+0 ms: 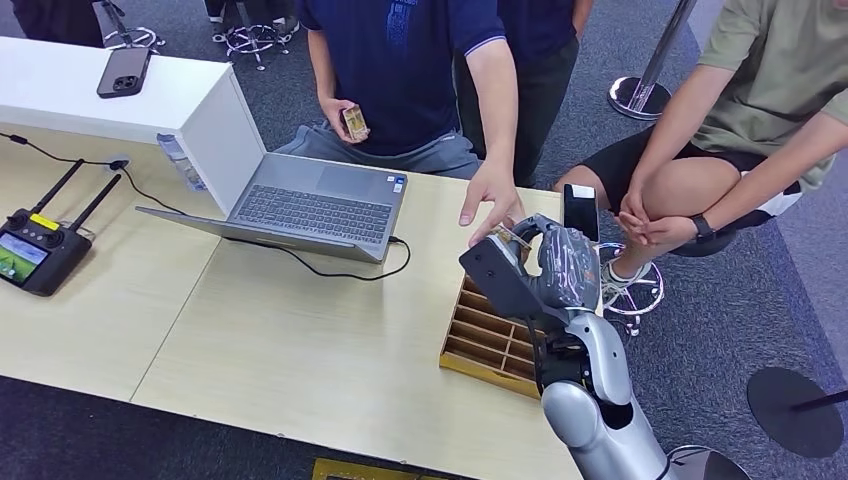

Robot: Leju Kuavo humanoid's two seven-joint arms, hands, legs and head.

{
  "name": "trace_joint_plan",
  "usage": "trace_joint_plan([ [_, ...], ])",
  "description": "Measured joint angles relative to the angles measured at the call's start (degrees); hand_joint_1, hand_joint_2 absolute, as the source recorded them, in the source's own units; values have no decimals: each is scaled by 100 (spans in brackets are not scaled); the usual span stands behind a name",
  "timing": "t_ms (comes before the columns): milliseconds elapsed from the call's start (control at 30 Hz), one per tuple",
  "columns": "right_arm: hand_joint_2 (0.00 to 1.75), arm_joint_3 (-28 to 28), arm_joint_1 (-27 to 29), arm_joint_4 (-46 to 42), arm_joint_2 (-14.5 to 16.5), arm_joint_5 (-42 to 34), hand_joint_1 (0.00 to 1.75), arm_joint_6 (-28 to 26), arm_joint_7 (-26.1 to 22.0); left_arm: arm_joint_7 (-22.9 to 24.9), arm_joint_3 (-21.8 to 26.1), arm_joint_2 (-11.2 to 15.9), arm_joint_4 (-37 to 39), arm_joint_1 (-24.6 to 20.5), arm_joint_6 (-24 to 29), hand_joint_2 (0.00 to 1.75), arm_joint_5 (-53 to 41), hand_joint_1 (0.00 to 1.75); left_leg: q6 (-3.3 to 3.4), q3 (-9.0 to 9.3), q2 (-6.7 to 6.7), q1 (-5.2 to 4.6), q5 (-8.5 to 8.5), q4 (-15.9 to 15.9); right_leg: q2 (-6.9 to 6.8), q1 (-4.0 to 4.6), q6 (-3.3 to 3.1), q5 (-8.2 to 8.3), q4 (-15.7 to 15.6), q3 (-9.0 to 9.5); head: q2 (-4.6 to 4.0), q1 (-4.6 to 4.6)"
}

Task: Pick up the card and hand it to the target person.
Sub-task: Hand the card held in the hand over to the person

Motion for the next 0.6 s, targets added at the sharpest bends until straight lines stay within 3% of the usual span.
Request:
trace_joint_plan([
  [167,175,0,0,0,0,-2,168,1,0,-4,0,0,0,0,-21,175,-10,0,0,0,0,0,0,0,0,0,0,0,0,0,0,0],
  [200,175,0,-1,0,0,-3,149,2,0,-6,0,0,0,0,-23,131,-21,0,0,0,0,0,0,0,0,0,0,0,0,0,0,0],
  [300,175,0,-2,0,0,-4,24,5,0,-11,0,0,0,0,-27,0,-71,0,0,-1,0,0,0,0,0,0,0,0,0,0,0,0],
  [333,175,0,-3,0,0,-5,0,7,0,-18,0,0,0,0,-27,0,-79,0,0,-1,0,0,0,0,0,0,0,0,0,0,0,0],
  [467,175,0,-13,1,0,-129,0,2,-33,-49,0,0,0,0,-27,0,-66,0,0,-1,0,0,0,0,0,0,0,0,0,0,0,0],
  [600,175,0,-14,2,-4,-807,0,-33,-283,-48,0,1,0,0,-27,0,-62,0,0,0,0,0,0,0,0,0,0,0,0,-1,0,0],
])
